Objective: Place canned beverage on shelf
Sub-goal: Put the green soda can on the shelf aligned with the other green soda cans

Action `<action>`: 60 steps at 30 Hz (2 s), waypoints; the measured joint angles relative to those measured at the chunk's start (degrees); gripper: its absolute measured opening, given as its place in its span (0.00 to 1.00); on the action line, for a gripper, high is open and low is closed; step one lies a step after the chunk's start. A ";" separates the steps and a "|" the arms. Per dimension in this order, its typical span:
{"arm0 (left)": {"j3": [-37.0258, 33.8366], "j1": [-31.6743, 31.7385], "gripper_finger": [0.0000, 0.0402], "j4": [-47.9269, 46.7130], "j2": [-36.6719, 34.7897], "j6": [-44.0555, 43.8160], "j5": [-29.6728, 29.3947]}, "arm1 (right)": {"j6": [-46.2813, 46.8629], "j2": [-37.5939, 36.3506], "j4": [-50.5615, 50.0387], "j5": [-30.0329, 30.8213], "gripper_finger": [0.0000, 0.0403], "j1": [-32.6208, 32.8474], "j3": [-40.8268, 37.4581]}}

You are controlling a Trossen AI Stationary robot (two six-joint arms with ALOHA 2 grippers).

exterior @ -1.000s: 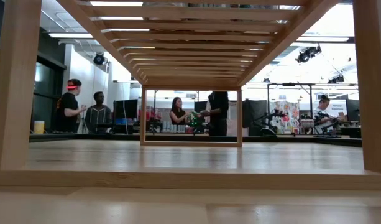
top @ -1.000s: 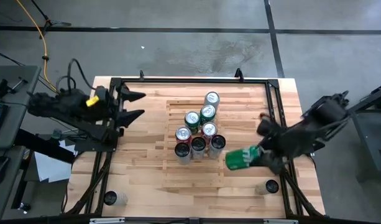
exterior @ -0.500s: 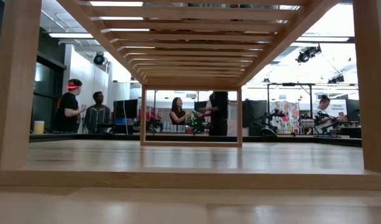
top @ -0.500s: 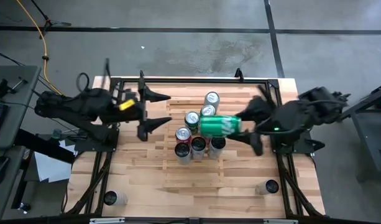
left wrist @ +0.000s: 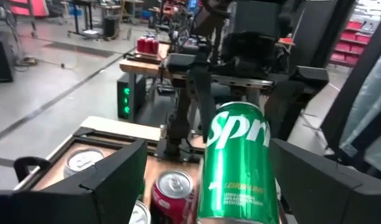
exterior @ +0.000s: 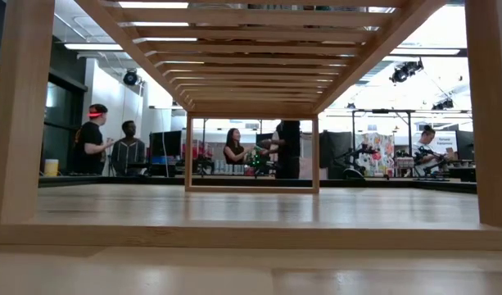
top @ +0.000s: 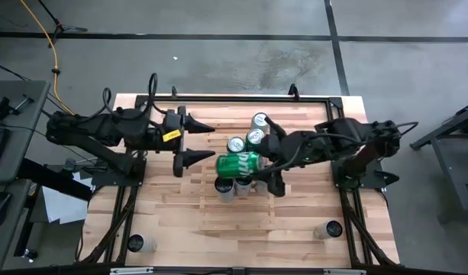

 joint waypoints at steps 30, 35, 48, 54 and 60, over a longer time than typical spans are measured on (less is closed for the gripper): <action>-0.28 -1.44 0.81 -2.85 0.06 -3.86 8.60 | -5.80 0.23 11.79 -0.20 0.70 -2.47 0.02; -0.28 -1.46 0.81 -3.18 0.89 -3.18 7.56 | -7.03 0.21 13.33 -0.88 0.70 -2.60 0.02; -0.37 -1.44 0.81 -3.81 1.15 -1.95 10.74 | -7.17 1.28 14.12 -1.21 0.70 -2.86 0.04; -0.37 -1.37 0.81 -3.61 1.15 -2.35 13.55 | -7.43 1.51 15.20 -1.17 0.70 -3.11 0.04; -0.38 -1.33 0.81 -2.37 1.15 -2.28 14.78 | -7.96 1.50 15.38 0.25 0.70 -3.08 0.13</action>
